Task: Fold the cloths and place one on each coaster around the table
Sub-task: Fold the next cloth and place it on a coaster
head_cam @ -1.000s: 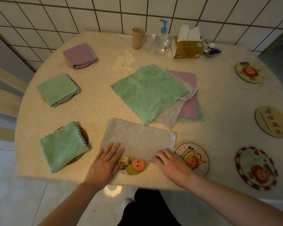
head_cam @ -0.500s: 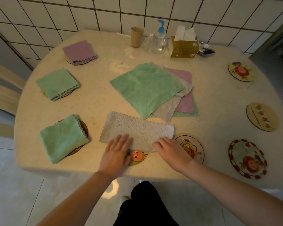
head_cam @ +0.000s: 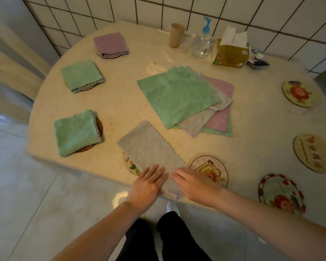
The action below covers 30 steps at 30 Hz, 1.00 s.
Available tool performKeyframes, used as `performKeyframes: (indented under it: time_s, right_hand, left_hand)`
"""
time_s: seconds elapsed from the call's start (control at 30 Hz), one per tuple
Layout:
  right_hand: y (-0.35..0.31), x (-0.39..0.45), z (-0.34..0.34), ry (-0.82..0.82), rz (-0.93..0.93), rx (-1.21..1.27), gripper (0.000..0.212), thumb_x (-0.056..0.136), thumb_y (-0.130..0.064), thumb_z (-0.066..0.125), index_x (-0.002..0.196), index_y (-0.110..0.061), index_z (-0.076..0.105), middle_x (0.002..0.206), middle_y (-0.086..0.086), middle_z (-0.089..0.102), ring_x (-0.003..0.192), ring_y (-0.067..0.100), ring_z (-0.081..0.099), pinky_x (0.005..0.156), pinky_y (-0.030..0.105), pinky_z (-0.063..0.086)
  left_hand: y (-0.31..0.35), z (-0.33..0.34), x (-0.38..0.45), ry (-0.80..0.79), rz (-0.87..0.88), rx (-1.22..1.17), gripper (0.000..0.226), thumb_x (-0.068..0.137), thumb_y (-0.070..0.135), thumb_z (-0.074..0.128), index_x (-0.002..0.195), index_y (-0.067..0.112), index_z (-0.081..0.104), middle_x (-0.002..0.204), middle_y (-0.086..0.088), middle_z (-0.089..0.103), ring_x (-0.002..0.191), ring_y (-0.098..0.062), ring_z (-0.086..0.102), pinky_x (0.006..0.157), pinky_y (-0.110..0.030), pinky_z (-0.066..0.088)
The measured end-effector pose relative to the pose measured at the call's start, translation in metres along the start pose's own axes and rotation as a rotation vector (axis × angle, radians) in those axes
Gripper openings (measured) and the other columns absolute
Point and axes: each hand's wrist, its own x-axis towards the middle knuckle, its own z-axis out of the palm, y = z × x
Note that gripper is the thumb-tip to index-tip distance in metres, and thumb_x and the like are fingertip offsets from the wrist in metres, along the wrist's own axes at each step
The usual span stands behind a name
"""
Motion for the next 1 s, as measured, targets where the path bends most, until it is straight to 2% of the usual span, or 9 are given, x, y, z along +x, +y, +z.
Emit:
performKeyframes:
  time_s: [0.1,0.23,0.33,0.43,0.53,0.63,0.73,0.83,1.0]
  right_hand:
    - [0.034,0.018,-0.008,-0.106,-0.065,-0.050,0.075,0.074,0.015,0.051,0.143,-0.007,0.032,0.150,0.013,0.031,0.138,0.029,0.030,0.109,0.041,0.034]
    - [0.054,0.045,-0.015,-0.242,-0.206,-0.148,0.092,0.074,0.016,0.052,0.150,-0.013,0.009,0.159,0.004,0.005,0.146,0.021,0.003,0.117,0.034,0.010]
    - [0.067,0.055,-0.007,-0.258,-0.266,-0.169,0.104,0.068,0.019,0.056,0.151,-0.019,0.006,0.159,0.000,0.003,0.146,0.017,0.005,0.116,0.033,0.015]
    - [0.078,0.057,-0.006,-0.265,-0.321,-0.141,0.102,0.068,0.023,0.049,0.151,-0.021,0.008,0.159,-0.002,0.002,0.145,0.016,0.007,0.113,0.032,0.023]
    - [0.092,0.060,-0.007,-0.271,-0.343,-0.068,0.092,0.074,0.015,0.049,0.150,-0.023,0.015,0.158,-0.005,0.010,0.143,0.014,0.017,0.107,0.031,0.034]
    - [0.096,0.073,-0.011,-0.286,-0.224,0.152,0.069,0.080,-0.012,0.060,0.140,-0.030,0.033,0.143,-0.009,0.042,0.124,0.010,0.044,0.091,0.031,0.048]
    - [0.095,0.095,-0.017,-0.203,-0.025,0.452,0.049,0.077,-0.015,0.071,0.120,-0.028,0.053,0.114,-0.008,0.061,0.099,0.010,0.057,0.075,0.026,0.052]
    - [0.093,0.126,-0.023,-0.100,0.143,0.658,0.011,0.086,-0.021,0.063,0.097,-0.020,0.066,0.094,-0.001,0.068,0.081,0.021,0.062,0.071,0.037,0.055]
    - [0.091,0.169,-0.015,-0.075,0.432,0.645,0.032,0.090,-0.048,0.049,0.072,-0.022,0.050,0.073,0.001,0.061,0.068,0.019,0.059,0.059,0.033,0.044]
  left_hand:
    - [0.006,0.000,-0.001,0.019,-0.056,0.019,0.054,0.081,0.046,0.056,0.130,0.022,0.059,0.137,-0.001,0.056,0.128,-0.025,0.050,0.101,-0.044,0.046]
    - [0.010,-0.001,-0.006,0.034,-0.117,0.001,0.057,0.079,0.045,0.062,0.130,0.021,0.058,0.138,-0.002,0.054,0.129,-0.030,0.049,0.103,-0.047,0.042]
    - [0.012,-0.007,-0.012,0.066,-0.180,-0.042,0.053,0.087,0.047,0.041,0.128,0.020,0.060,0.133,-0.002,0.059,0.124,-0.031,0.054,0.098,-0.046,0.045]
    - [0.012,-0.013,-0.017,0.081,-0.259,-0.286,0.069,0.091,0.063,0.021,0.138,0.022,0.050,0.142,0.001,0.050,0.135,-0.023,0.041,0.111,-0.037,0.029]
    - [0.011,-0.025,-0.017,0.108,-0.403,-0.576,0.055,0.094,0.055,0.031,0.139,0.029,0.046,0.143,0.009,0.047,0.136,-0.010,0.037,0.113,-0.025,0.027]
    - [0.002,-0.036,-0.009,0.141,-0.569,-0.739,0.030,0.099,0.025,0.044,0.123,0.026,0.061,0.115,0.009,0.065,0.105,-0.011,0.059,0.090,-0.025,0.046]
    - [-0.017,-0.046,0.005,0.162,-0.843,-0.929,0.031,0.098,0.029,0.046,0.093,0.005,0.065,0.088,-0.011,0.067,0.082,-0.028,0.065,0.076,-0.045,0.054]
    - [-0.038,-0.061,0.022,0.245,-1.003,-1.302,0.041,0.097,0.039,0.047,0.096,0.002,0.064,0.081,-0.010,0.063,0.068,-0.024,0.065,0.059,-0.041,0.059]
    - [-0.073,-0.068,0.036,0.175,-1.157,-1.578,0.033,0.095,0.043,0.050,0.104,0.013,0.062,0.088,-0.013,0.061,0.061,-0.025,0.067,0.057,-0.040,0.061]
